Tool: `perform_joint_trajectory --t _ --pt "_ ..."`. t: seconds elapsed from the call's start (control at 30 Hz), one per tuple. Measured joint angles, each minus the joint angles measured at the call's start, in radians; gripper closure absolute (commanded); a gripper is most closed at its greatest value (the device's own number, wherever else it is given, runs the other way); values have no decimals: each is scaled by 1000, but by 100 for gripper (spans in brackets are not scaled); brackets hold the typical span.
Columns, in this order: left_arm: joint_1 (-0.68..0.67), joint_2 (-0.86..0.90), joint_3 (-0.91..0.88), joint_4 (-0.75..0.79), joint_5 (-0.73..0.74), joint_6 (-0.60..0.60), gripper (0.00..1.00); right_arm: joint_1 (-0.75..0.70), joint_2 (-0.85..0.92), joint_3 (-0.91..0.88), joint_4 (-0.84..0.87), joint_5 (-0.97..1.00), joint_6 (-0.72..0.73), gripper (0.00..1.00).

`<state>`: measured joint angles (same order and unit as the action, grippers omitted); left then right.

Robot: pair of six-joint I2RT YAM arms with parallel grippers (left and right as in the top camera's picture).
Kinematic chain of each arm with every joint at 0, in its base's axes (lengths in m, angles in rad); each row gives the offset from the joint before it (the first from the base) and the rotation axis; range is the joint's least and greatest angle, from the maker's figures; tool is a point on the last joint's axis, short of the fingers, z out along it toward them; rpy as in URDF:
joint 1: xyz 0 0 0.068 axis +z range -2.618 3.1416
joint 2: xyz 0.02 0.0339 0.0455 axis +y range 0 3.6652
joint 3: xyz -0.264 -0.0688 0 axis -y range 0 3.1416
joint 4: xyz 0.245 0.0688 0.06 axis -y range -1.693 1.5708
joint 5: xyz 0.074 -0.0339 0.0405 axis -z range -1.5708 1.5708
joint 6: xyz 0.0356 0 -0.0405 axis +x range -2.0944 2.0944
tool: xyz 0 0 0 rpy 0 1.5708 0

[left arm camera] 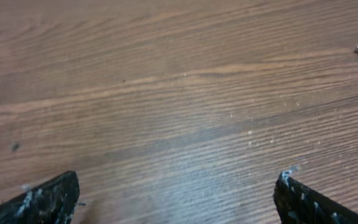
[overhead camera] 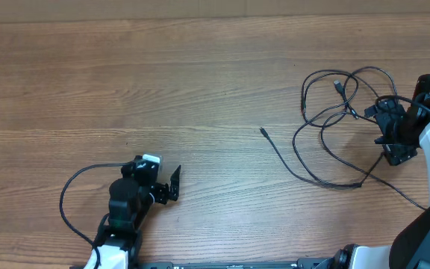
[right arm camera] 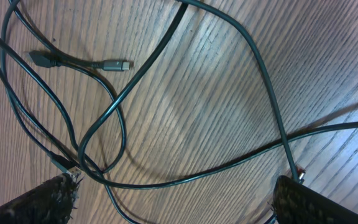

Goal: Untangle cables

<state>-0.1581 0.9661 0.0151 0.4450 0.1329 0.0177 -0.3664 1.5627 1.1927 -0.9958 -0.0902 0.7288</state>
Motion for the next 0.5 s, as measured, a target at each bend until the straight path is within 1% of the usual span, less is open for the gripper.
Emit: perform_joint_trajectory --t 0.1,0.23,0.3,0.33,0.43,0.5 --pt "24 -60 -4 -83 -5 -8 0 0 0 0 0 0 0 0" --pt "47 -183 -7 -241 -12 -13 1 0 0 0 0 0 0 0" --pt "48 -266 -6 -328 -19 -15 1 0 0 0 2 0 0 0" --pt "48 -344 -7 -427 -30 -16 0 0 0 -1 2 0 0 0" --pt "48 -487 -7 -516 -59 -23 0 0 0 -2 1 0 0 0" --pt "48 -613 -7 -519 -79 -26 0 0 0 -2 0 0 1 0"
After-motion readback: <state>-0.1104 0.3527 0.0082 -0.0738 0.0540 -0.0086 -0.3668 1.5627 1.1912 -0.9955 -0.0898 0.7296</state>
